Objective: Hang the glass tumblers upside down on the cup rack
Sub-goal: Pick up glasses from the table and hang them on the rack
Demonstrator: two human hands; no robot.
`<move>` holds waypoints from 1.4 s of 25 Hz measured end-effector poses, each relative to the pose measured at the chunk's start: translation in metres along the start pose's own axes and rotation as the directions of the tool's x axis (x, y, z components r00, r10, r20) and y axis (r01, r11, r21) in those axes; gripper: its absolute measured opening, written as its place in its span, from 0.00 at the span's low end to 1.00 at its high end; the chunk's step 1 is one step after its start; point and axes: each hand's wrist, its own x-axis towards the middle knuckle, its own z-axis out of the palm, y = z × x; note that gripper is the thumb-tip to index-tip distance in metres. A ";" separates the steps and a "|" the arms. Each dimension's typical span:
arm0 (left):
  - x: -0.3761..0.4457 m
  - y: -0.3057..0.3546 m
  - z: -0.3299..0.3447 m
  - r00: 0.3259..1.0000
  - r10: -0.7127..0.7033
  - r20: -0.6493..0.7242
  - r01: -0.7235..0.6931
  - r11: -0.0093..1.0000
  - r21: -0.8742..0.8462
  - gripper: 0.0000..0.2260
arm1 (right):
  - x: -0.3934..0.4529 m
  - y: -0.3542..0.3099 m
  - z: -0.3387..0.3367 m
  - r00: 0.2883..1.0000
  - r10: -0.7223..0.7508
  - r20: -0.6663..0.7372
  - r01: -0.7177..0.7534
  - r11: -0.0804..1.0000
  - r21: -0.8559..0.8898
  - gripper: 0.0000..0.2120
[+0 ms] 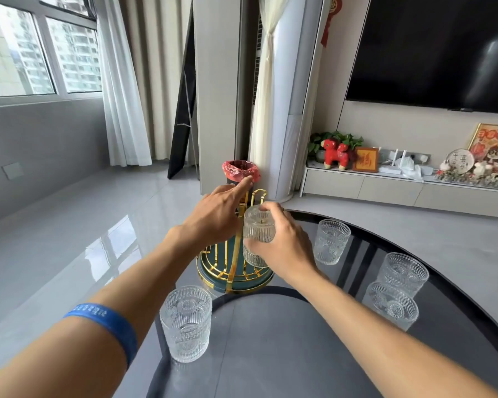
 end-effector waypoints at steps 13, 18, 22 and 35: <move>-0.068 0.020 0.002 0.971 -0.158 -0.181 0.110 0.963 -0.246 0.25 | -0.018 0.002 -0.025 0.965 -0.054 0.255 0.075 0.994 -0.073 0.24; -0.173 0.022 0.020 0.921 -0.390 -0.010 0.390 0.919 0.057 0.39 | -0.051 -0.004 -0.036 0.975 -0.024 0.219 0.036 0.998 -0.054 0.22; -0.190 0.014 0.041 0.896 -0.443 -0.024 0.444 0.892 0.082 0.38 | -0.077 -0.012 -0.043 0.966 -0.012 0.260 0.024 0.999 -0.046 0.22; -0.207 0.047 0.026 0.842 -0.244 -0.480 -0.108 0.796 -0.595 0.33 | -0.123 -0.077 -0.061 0.463 0.333 0.821 -0.876 0.314 0.366 0.34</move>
